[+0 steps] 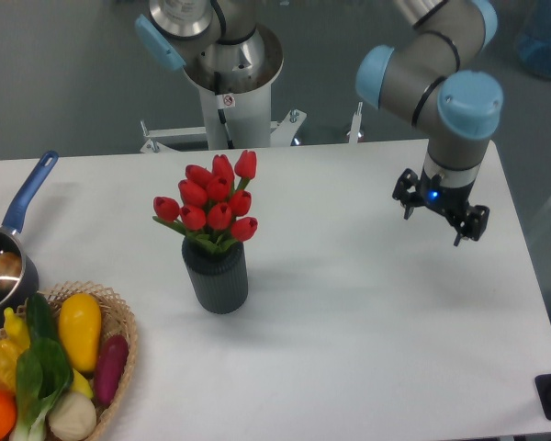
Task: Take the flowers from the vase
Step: 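Move the open gripper toward the red tulip bunch in the black vase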
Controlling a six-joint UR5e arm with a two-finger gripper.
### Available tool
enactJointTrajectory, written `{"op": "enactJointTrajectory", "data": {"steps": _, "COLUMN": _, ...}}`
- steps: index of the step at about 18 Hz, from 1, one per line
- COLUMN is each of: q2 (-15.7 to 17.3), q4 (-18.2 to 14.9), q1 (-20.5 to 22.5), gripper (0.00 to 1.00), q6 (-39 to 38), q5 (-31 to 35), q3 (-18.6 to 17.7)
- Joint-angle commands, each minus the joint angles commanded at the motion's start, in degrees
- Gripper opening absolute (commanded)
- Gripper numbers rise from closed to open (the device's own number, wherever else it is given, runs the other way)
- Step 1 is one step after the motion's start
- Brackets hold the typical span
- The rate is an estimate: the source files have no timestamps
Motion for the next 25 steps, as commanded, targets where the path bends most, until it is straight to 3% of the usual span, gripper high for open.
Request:
{"op": "enactJointTrajectory", "data": {"steps": 5, "q2": 0.0, "q4": 0.1, "q1": 0.8, "gripper": 1.00, "q6": 0.0, "q5": -5.0, "q3": -0.8}}
{"op": "enactJointTrajectory", "data": {"steps": 10, "q2": 0.3, "q4": 0.6, "q1": 2.9, "gripper": 1.00, "q6": 0.6, "q5": -18.4, "q3": -6.4}}
{"op": "enactJointTrajectory", "data": {"steps": 16, "q2": 3.3, "q4": 1.0, "q1": -0.3, "gripper": 1.00, "q6": 1.1, "q5": -19.9, "q3": -7.8}}
{"op": "enactJointTrajectory", "data": {"steps": 18, "q2": 3.9, "q4": 0.8, "q1": -0.1, "gripper": 1.00, "q6": 0.9, "q5": -29.7, "q3": -8.3}}
{"op": "enactJointTrajectory", "data": {"steps": 21, "q2": 6.8, "q4": 0.6, "q1": 1.5, "gripper": 1.00, "q6": 1.6, "q5": -45.6, "q3": -12.0}}
{"op": "enactJointTrajectory", "data": {"steps": 25, "q2": 9.2, "q4": 0.4, "q1": 1.4, "gripper": 1.00, "q6": 5.3, "q5": -52.5, "q3": -15.1}}
